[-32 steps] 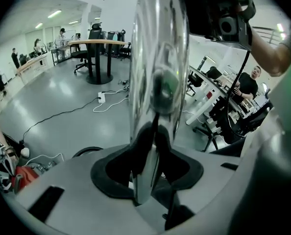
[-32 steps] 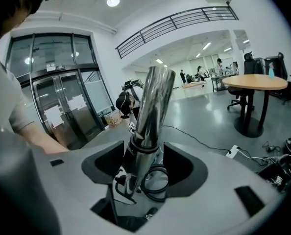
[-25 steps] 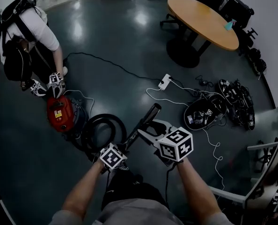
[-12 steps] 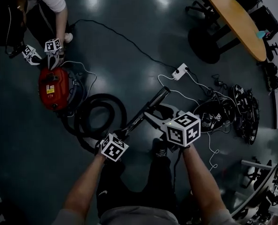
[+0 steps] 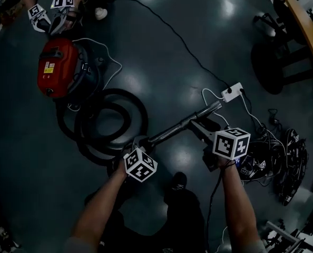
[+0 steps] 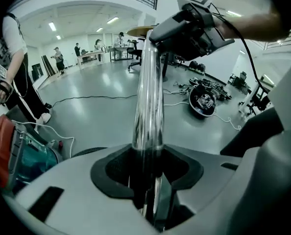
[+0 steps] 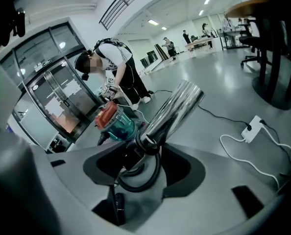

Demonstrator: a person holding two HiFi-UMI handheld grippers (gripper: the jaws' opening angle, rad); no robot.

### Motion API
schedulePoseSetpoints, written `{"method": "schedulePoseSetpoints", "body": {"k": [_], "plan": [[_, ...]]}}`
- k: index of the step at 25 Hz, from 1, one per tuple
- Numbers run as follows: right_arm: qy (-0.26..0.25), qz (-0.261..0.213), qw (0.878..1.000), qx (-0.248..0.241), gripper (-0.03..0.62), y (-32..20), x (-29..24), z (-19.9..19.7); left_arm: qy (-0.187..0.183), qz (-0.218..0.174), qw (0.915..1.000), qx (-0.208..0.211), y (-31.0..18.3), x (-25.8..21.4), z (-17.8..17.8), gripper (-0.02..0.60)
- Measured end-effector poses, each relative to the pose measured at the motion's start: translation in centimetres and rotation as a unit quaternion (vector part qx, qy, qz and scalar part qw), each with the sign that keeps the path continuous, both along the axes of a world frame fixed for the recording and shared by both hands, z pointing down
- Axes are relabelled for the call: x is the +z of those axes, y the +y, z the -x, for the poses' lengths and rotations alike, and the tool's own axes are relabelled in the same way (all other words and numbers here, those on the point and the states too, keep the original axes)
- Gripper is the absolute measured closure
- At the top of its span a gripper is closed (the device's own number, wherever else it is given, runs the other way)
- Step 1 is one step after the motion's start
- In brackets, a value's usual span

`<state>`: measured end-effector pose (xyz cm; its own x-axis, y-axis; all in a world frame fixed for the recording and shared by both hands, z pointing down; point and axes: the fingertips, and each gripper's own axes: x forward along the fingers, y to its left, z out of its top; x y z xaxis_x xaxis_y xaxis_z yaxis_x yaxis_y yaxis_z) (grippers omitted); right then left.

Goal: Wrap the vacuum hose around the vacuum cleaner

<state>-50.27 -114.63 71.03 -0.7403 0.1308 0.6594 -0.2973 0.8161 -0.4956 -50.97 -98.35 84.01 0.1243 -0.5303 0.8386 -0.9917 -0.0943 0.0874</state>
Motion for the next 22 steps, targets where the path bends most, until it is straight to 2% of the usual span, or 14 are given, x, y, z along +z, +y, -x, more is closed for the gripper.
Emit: {"method": "schedulePoseSetpoints", "body": {"k": [6,11,15,17,19,20,22], "plan": [[0.007,0.027,0.999,0.035,0.368,-5.0,13.4,-2.1,-0.042,-0.012,0.9989,0.015,-3.9,10.3,-0.5,0.411],[0.021,0.085,0.994,0.057,0.367,-7.2,23.4,-3.7,-0.055,-0.006,0.9981,0.026,-5.4,17.8,-1.4,0.411],[0.028,0.096,0.993,0.062,0.367,-9.0,29.8,-3.0,-0.065,-0.003,0.9976,0.022,-6.7,22.6,-0.6,0.411],[0.041,0.089,0.993,0.061,0.367,-9.6,32.6,-2.9,-0.058,0.009,0.9981,0.019,-7.0,24.8,-0.5,0.410],[0.061,0.059,0.995,0.051,0.368,-10.1,35.1,-2.8,-0.042,0.033,0.9984,0.019,-7.1,26.9,-0.4,0.410],[0.069,0.037,0.996,0.040,0.402,-10.4,36.1,-2.6,-0.030,0.054,0.9979,0.020,-6.9,28.1,-0.4,0.410],[0.073,0.011,0.997,0.020,0.414,-10.8,37.5,-1.9,-0.009,0.101,0.9945,0.025,-6.1,30.7,-0.9,0.410]]}}
